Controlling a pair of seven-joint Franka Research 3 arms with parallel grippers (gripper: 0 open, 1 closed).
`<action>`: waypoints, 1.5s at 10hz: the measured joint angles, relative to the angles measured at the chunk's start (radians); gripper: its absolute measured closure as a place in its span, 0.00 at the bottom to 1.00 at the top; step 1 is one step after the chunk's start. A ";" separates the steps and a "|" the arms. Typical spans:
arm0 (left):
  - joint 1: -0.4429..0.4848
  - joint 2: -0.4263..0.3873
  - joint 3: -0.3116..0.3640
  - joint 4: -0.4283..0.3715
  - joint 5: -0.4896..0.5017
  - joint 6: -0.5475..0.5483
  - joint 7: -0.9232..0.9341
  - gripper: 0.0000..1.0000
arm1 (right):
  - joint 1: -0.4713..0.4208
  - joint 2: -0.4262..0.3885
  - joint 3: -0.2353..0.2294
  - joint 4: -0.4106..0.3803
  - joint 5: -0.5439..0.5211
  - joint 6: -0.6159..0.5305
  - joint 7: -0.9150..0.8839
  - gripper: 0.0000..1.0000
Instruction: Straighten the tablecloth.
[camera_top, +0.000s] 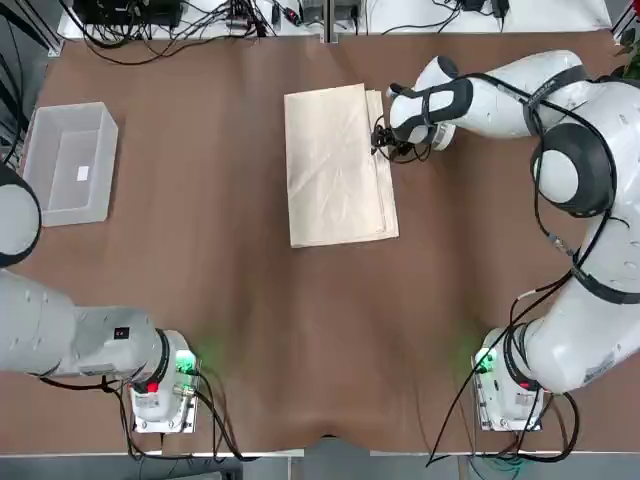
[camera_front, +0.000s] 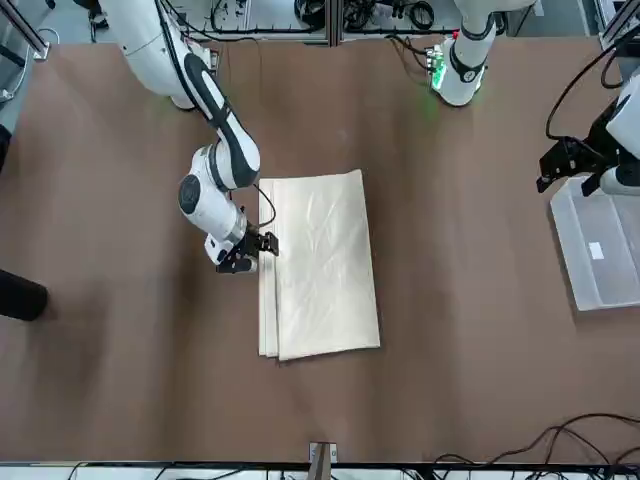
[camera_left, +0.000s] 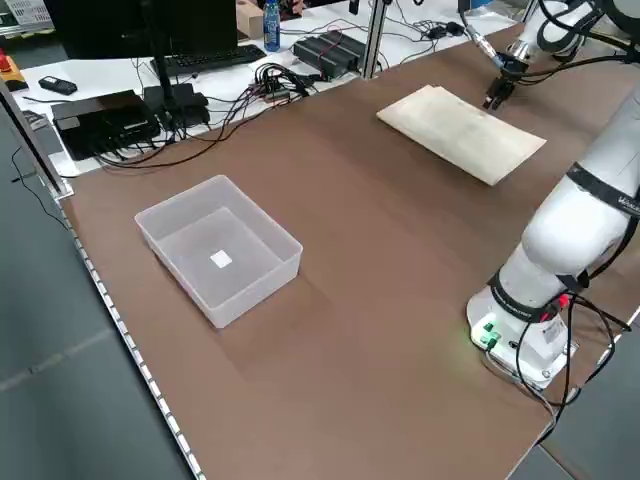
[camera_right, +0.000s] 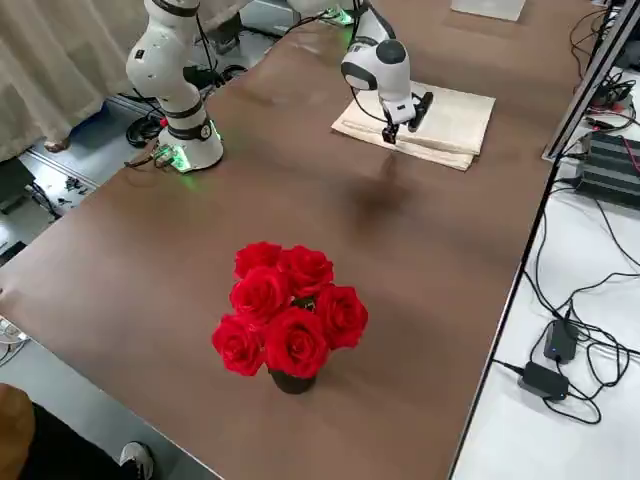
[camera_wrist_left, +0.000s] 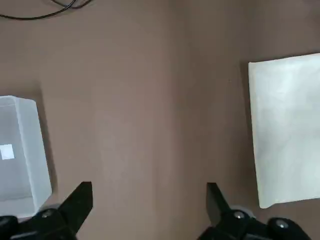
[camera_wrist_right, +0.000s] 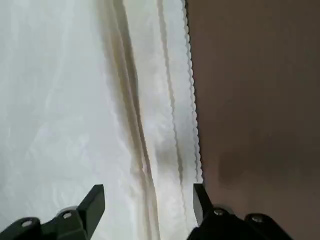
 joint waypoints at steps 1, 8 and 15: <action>-0.003 -0.017 0.000 -0.027 0.000 0.003 -0.001 0.00 | -0.004 0.003 0.000 0.001 0.000 0.000 -0.009 0.20; 0.016 -0.064 0.000 -0.090 0.005 0.009 -0.039 0.00 | -0.089 0.104 0.027 0.129 0.032 -0.042 -0.063 0.20; 0.019 -0.064 -0.002 -0.090 0.005 0.011 -0.036 0.00 | -0.317 0.110 0.172 0.215 0.224 -0.227 -0.360 0.20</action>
